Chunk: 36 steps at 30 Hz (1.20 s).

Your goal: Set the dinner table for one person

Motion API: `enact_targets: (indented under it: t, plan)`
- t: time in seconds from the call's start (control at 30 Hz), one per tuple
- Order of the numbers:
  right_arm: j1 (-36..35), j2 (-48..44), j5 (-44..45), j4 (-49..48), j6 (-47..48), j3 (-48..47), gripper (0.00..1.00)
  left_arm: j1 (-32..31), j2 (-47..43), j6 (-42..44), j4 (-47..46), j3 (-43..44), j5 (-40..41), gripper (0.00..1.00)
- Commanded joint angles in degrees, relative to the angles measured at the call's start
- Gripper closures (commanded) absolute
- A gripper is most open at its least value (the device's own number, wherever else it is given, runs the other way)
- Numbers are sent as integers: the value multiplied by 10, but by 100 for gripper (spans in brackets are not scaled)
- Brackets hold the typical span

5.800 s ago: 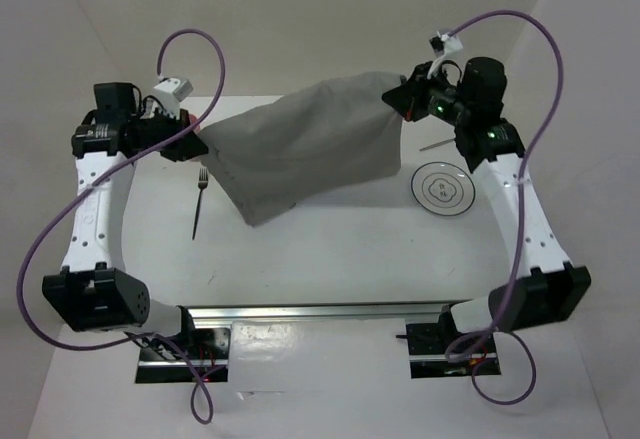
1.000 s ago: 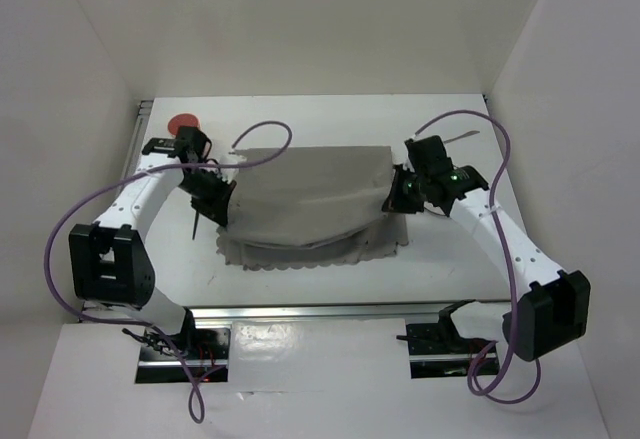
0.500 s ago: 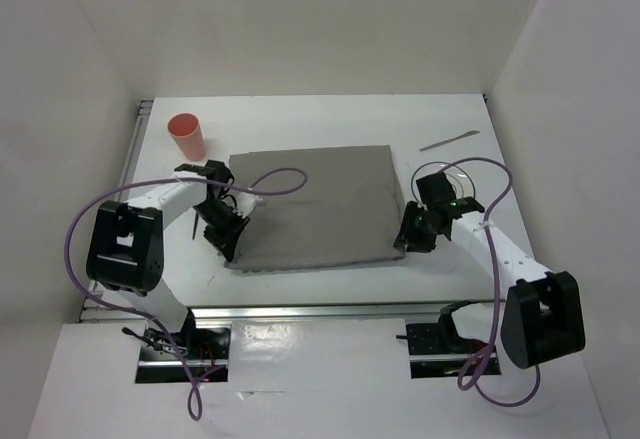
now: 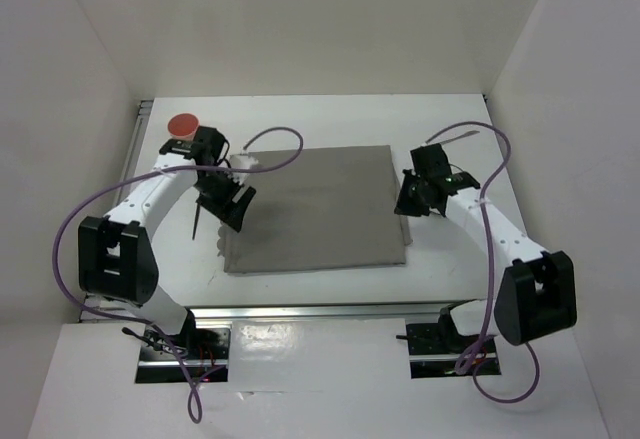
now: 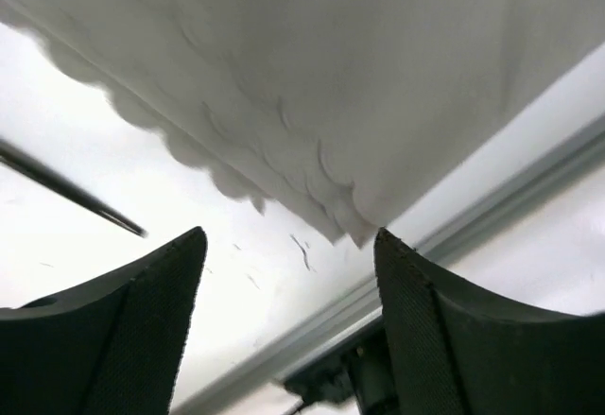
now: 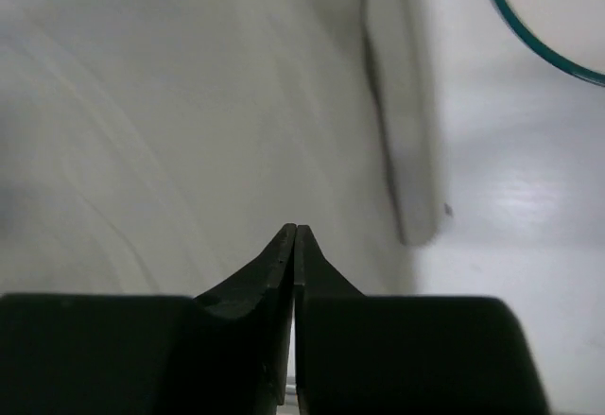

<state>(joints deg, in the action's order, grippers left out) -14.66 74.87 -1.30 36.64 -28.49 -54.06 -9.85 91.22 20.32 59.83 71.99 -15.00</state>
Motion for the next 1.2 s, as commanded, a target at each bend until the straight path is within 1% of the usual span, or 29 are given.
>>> enact_targets:
  t: [0.0, 0.03, 0.1, 0.13, 0.2, 0.23, 0.27, 0.33, 0.4, 0.47, 0.53, 0.6, 0.63, 0.7, 0.73, 0.83, 0.9, 0.97, 1.0, 1.07, 1.17]
  plan:
    - [-11, 60, -19, -61, 7, -23, 95, -20, -20, -32, -23, 44, 7, 23]
    - [-6, 73, -30, -79, 2, -13, 100, -27, -11, -37, -40, 44, 7, 25]
    - [1, 119, -64, -127, -14, -8, 100, -46, 13, -42, -95, 18, 7, 30]
    - [7, 137, -70, -138, -20, -8, 100, -47, 44, -48, -112, 9, 14, 32]
    - [13, 192, -76, -158, -37, -8, 100, -52, 76, -69, -161, 3, 30, 32]
    - [13, 208, -76, -164, -37, -13, 100, -52, 91, -69, -175, 3, 53, 32]
    - [13, 222, -66, -170, -45, -13, 100, -52, 122, -74, -183, 9, 61, 33]
    - [26, 254, -51, -180, -64, -18, 100, -52, 149, -74, -204, 31, 81, 33]
    - [37, 267, -45, -201, -75, -18, 100, -52, 185, -74, -211, 60, 89, 36]
    - [45, 276, -38, -207, -75, -18, 100, -52, 210, -68, -201, 84, 89, 36]
    - [50, 301, -20, -199, -56, -40, 100, -52, 243, -68, -192, 118, 89, 36]
    - [50, 329, -14, -183, -50, -81, 100, -52, 258, -68, -192, 130, 68, 36]
    - [50, 329, -14, -167, -43, -91, 100, -52, 268, -74, -192, 139, 68, 36]
    - [50, 324, -21, -167, -50, -99, 100, -52, 281, -79, -192, 149, 63, 36]
    - [50, 314, -21, -178, -64, -79, 100, -52, 295, -79, -192, 165, 63, 36]
    - [56, 280, -32, -190, -84, -51, 100, -52, 306, -79, -194, 176, 63, 36]
    - [63, 263, -38, -190, -108, -17, 100, -52, 311, -79, -205, 176, 81, 36]
    - [63, 226, -54, -204, -139, 19, 100, -52, 320, -79, -205, 193, 88, 36]
    - [63, 212, -54, -209, -147, 57, 100, -52, 320, -79, -195, 199, 89, 36]
    - [63, 179, -61, -222, -153, 87, 100, -52, 320, -79, -183, 199, 89, 36]
    - [71, 179, -54, -222, -137, 94, 100, -52, 289, -79, -190, 160, 60, 36]
